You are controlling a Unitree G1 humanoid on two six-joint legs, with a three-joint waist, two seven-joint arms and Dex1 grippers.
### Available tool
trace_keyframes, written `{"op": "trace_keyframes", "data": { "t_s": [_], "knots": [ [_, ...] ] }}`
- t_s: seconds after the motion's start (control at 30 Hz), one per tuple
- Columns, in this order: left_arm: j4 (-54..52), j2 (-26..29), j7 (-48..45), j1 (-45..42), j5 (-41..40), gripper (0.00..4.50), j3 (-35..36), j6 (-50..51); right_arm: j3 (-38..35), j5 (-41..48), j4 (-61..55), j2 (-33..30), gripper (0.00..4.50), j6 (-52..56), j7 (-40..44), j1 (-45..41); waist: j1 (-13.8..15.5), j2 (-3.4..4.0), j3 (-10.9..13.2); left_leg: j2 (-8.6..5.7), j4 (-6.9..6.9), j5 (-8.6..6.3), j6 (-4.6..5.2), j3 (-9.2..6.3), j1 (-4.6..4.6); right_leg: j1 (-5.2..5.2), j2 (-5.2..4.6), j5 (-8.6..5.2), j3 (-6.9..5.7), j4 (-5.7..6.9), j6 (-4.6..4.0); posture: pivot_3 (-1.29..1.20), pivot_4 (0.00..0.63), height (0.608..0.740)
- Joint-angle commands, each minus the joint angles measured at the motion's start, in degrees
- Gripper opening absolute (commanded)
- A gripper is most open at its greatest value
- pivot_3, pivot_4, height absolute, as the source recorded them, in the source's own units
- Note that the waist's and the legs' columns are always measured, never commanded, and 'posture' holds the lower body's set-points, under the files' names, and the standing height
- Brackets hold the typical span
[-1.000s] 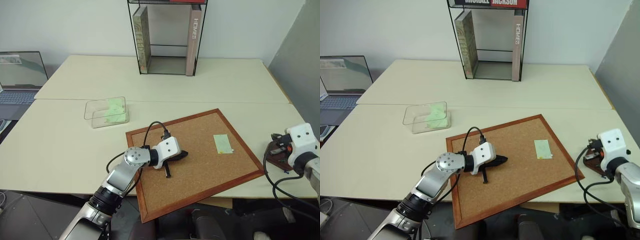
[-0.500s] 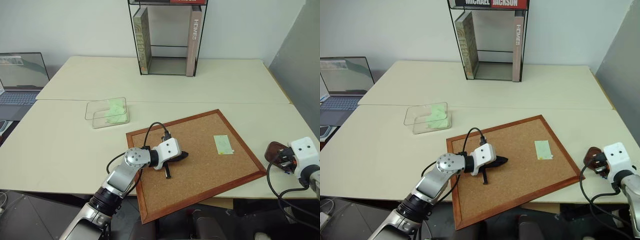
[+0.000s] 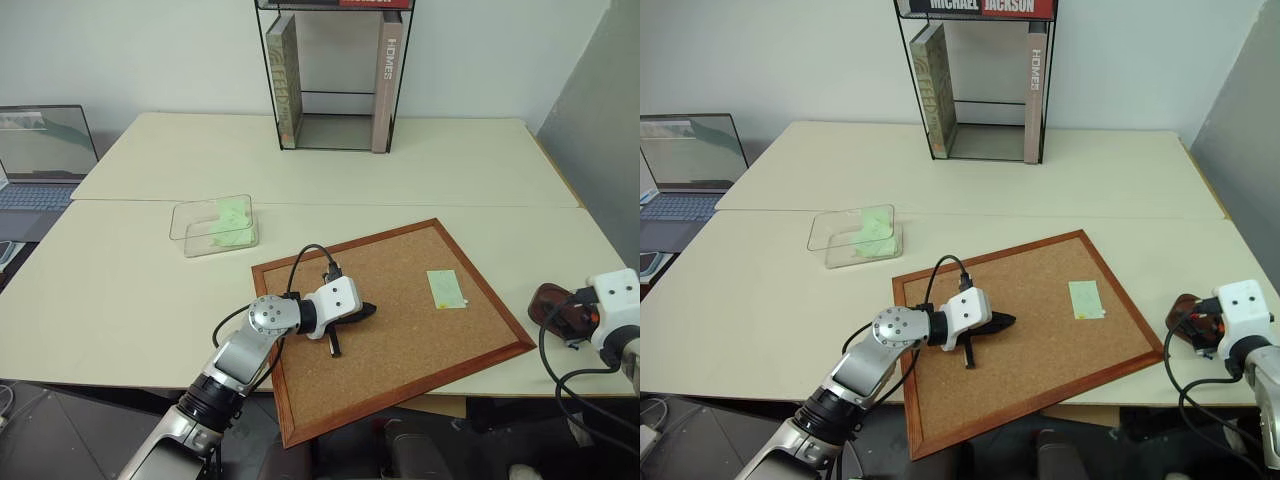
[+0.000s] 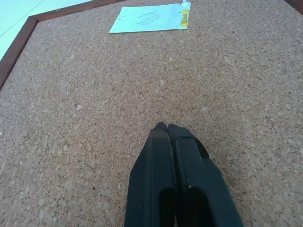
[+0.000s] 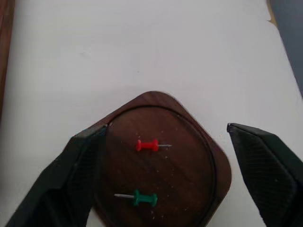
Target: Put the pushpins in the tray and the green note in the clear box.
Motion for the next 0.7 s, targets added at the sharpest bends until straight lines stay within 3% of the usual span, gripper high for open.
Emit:
{"op": "trace_keyframes", "data": {
  "t_s": [0.03, 0.13, 0.7],
  "knots": [
    [2.47, 1.4, -1.45, 1.53, 1.99, 0.0, -2.38, 0.87, -1.39, 8.34, -7.52, 1.68, 4.45, -1.54, 5.47, -0.72, 0.02, 0.0, 0.0, 0.01, 0.0, 0.0, 0.0, -0.02, 0.0, 0.0, 0.06, 0.0, -0.01, 0.0, 0.0, 0.0, 0.15, 0.74],
    [2.92, 1.55, -1.59, 1.31, 2.07, 0.0, -2.37, 0.5, 0.98, 10.89, -10.78, 3.56, 4.45, -1.31, 6.88, 0.33, 0.0, 0.0, 0.0, 0.06, -0.04, 0.0, 0.0, -0.07, -0.01, 0.0, 0.22, 0.03, -0.02, -0.01, 0.06, 0.0, 0.15, 0.74],
    [3.57, 1.56, -1.43, 0.6, 2.14, 0.0, -2.35, 0.34, 13.3, 5.48, -7.13, 10.01, 4.45, -7.33, 3.22, 0.94, 0.02, -0.05, -0.05, 0.08, -0.02, 0.0, 0.0, -0.07, -0.01, 0.0, 0.18, -0.05, 0.0, -0.04, -0.08, 0.0, 0.15, 0.74]
  ]
}}
